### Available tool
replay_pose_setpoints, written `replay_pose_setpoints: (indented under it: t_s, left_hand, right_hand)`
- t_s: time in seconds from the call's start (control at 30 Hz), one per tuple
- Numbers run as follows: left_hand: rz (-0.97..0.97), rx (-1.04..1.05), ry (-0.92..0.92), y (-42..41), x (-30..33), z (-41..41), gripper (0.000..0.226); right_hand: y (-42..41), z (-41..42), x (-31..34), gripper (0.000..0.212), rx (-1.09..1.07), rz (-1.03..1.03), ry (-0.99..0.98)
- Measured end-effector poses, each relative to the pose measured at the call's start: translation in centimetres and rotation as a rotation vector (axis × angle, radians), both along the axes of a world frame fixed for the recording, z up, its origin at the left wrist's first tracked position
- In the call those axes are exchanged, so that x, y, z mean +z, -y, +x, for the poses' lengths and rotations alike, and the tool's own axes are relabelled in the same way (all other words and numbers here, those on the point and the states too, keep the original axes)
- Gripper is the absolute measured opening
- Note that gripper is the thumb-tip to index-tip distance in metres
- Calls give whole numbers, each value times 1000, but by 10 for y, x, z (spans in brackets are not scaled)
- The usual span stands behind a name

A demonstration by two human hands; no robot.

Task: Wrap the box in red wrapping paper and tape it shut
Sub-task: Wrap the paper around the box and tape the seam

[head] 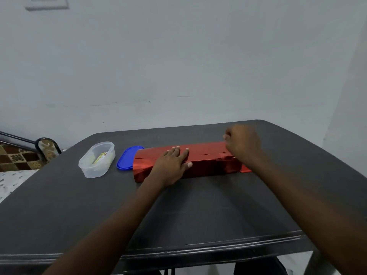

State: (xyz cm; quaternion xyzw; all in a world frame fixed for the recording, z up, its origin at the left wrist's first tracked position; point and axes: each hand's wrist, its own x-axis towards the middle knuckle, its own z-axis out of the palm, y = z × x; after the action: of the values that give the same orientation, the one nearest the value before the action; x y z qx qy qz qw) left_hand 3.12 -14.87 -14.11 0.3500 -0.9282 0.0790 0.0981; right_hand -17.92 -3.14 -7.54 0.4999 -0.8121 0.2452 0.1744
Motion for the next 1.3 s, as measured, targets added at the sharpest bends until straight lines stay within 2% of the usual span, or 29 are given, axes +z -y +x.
replay_pose_setpoints:
  t_s: [0.1, 0.2, 0.33, 0.47, 0.67, 0.83, 0.93, 1.07, 1.17, 1.23, 1.3]
  left_hand:
    - [2, 8, 4, 2, 0, -1, 64]
    - [0, 12, 14, 1, 1, -6, 63]
    - [13, 10, 19, 3, 2, -6, 64]
    - [26, 10, 23, 7, 1, -6, 63]
    - [30, 13, 22, 9, 1, -7, 63]
    - [15, 6, 23, 10, -2, -6, 63]
    - [5, 5, 23, 11, -1, -6, 64]
    - [3, 6, 20, 10, -3, -8, 64]
    - [-7, 5, 10, 9, -3, -8, 63]
    - [-16, -1, 12, 9, -3, -7, 63]
    - [-13, -2, 13, 9, -2, -7, 64]
  right_hand:
    - [-13, -21, 14, 15, -152, 4, 53]
    - [-25, -41, 18, 20, -219, 104, 161]
    - [-25, -64, 16, 4, -195, 137, 466]
    - [-22, -80, 13, 22, -133, 45, 739]
    - [-9, -83, 13, 12, -208, 174, 1102]
    - [-6, -79, 18, 17, -186, 260, 1201]
    - [-5, -83, 20, 30, -109, 137, 1258]
    - [-18, -74, 18, 9, -37, -188, 1321]
    - [-34, -62, -4, 16, -58, -422, 1335]
    - [-40, -59, -22, 12, -107, -509, 1284]
    - [-43, -61, -38, 6, -173, -490, 1212]
